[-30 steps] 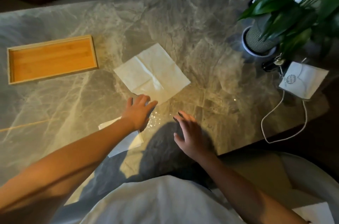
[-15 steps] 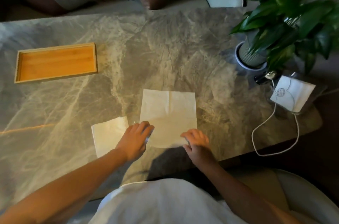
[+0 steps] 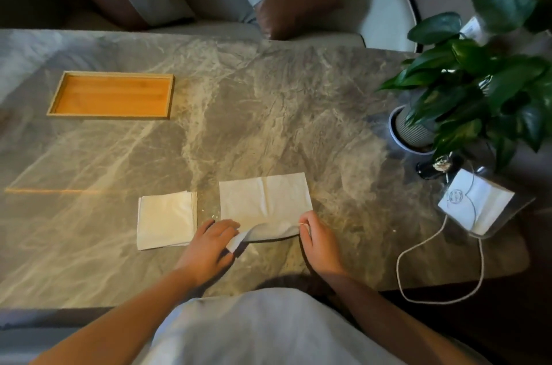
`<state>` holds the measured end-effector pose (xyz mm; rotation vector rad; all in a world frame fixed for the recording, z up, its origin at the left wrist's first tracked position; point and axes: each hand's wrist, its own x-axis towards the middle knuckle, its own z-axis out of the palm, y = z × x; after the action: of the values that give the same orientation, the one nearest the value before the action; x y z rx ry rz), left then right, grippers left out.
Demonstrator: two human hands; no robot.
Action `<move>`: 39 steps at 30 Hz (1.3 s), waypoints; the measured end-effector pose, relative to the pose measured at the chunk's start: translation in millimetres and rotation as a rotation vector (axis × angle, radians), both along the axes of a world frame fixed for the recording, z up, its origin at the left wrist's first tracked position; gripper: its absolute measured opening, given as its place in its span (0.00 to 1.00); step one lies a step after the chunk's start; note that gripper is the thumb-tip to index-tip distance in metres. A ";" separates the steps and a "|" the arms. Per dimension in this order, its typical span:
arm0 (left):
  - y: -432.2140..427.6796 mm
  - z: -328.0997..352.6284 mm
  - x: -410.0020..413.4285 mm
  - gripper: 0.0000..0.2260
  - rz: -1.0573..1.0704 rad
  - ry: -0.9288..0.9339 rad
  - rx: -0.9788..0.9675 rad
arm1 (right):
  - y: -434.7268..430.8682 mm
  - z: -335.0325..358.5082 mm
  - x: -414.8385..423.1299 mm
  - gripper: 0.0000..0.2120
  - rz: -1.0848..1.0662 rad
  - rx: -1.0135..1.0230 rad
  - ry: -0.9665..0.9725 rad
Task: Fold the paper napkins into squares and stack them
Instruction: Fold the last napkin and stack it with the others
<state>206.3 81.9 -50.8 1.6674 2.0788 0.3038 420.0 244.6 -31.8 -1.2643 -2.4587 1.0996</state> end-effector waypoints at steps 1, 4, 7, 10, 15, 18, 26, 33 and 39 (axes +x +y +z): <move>1.9 3.0 3.2 0.13 0.078 -0.052 0.013 | 3.8 0.1 0.1 0.02 0.007 -0.021 0.008; 9.3 12.0 12.1 0.04 0.298 -0.186 0.008 | 16.4 1.5 0.2 0.11 0.010 -0.098 -0.015; 14.3 12.7 16.6 0.08 0.458 -0.219 -0.012 | 27.2 0.9 2.9 0.27 0.044 -0.201 -0.060; 17.4 11.8 17.2 0.11 0.542 -0.265 0.001 | 37.8 -6.6 8.5 0.22 -0.011 -0.185 -0.069; 20.3 10.0 15.1 0.02 0.588 -0.317 0.031 | 45.8 -8.9 11.1 0.15 -0.123 -0.178 -0.015; 22.5 10.1 14.7 0.03 0.603 -0.330 0.036 | 45.5 -8.3 13.3 0.15 -0.122 -0.173 0.026; 14.8 7.1 20.2 0.07 0.549 -0.274 -0.015 | 38.7 -14.7 16.2 0.20 -0.234 -0.208 0.084; 15.5 2.3 19.0 0.05 0.511 -0.214 -0.058 | 39.0 -18.9 21.8 0.22 -0.260 -0.165 0.073; 16.3 -1.7 20.9 0.08 0.503 -0.189 -0.074 | 39.8 -19.4 24.7 0.26 -0.231 -0.180 0.038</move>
<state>227.3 98.2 -52.5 1.0092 2.3012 0.5127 444.7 284.4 -51.2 -1.5170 -2.1591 1.2889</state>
